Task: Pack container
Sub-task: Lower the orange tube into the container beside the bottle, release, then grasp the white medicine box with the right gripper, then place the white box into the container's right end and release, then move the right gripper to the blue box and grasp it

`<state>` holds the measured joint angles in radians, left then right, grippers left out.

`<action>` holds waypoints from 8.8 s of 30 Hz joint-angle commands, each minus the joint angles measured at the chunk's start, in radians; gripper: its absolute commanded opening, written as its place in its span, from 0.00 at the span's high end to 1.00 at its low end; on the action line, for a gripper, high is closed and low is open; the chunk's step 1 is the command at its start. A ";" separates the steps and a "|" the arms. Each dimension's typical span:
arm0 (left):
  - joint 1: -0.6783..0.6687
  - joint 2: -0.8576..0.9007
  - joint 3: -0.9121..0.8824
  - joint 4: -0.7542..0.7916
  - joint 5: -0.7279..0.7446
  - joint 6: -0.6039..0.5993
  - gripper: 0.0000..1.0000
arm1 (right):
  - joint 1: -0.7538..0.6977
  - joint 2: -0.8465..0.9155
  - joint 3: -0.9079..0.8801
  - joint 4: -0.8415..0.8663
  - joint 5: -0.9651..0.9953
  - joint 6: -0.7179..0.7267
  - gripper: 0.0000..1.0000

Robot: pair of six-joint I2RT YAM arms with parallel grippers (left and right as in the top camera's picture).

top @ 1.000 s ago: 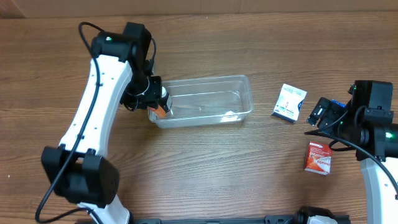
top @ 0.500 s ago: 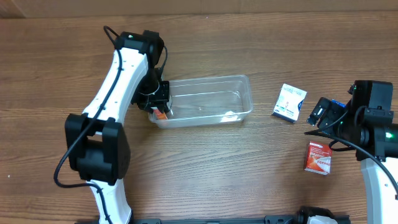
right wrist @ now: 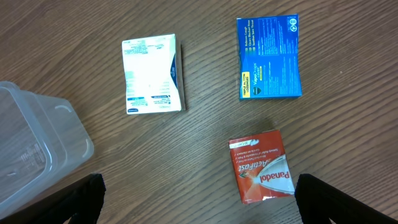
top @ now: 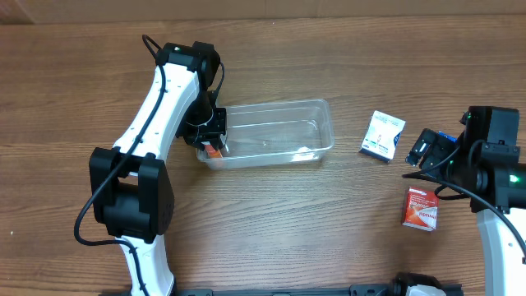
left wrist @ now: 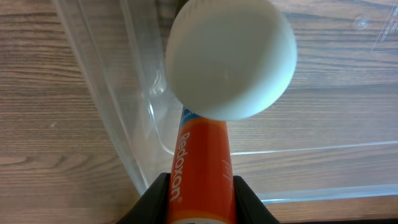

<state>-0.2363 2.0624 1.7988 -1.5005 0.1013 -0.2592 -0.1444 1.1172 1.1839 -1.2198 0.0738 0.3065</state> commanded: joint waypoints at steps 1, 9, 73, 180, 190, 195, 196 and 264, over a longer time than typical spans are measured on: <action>-0.006 0.000 0.010 -0.003 -0.005 -0.010 0.75 | -0.004 -0.011 0.015 0.005 -0.008 0.001 0.00; -0.006 0.000 0.010 -0.011 -0.005 -0.006 0.65 | -0.004 -0.011 0.015 0.005 -0.008 0.001 0.00; 0.231 -0.636 0.011 0.159 -0.145 -0.018 0.00 | 0.038 0.453 0.517 -0.174 -0.076 -0.044 0.00; 0.315 -0.547 0.004 0.068 -0.090 0.020 0.00 | 0.151 0.851 0.416 0.058 0.000 -0.027 0.31; 0.315 -0.547 0.004 0.069 -0.090 0.020 0.00 | 0.323 0.475 0.430 0.048 -0.008 -0.053 0.30; 0.315 -0.548 0.004 0.066 -0.089 0.020 0.00 | 0.479 0.464 0.424 0.070 -0.008 -0.053 0.30; 0.315 -0.548 0.004 0.065 -0.090 0.020 0.00 | 0.506 0.473 0.423 0.077 -0.008 -0.053 0.30; 0.315 -0.547 0.004 0.068 -0.089 0.035 0.00 | -0.233 0.500 0.428 0.035 0.008 -0.020 0.00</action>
<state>0.0746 1.5097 1.8069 -1.4353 0.0116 -0.2512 -0.2844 1.5433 1.6463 -1.1751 0.1696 0.3882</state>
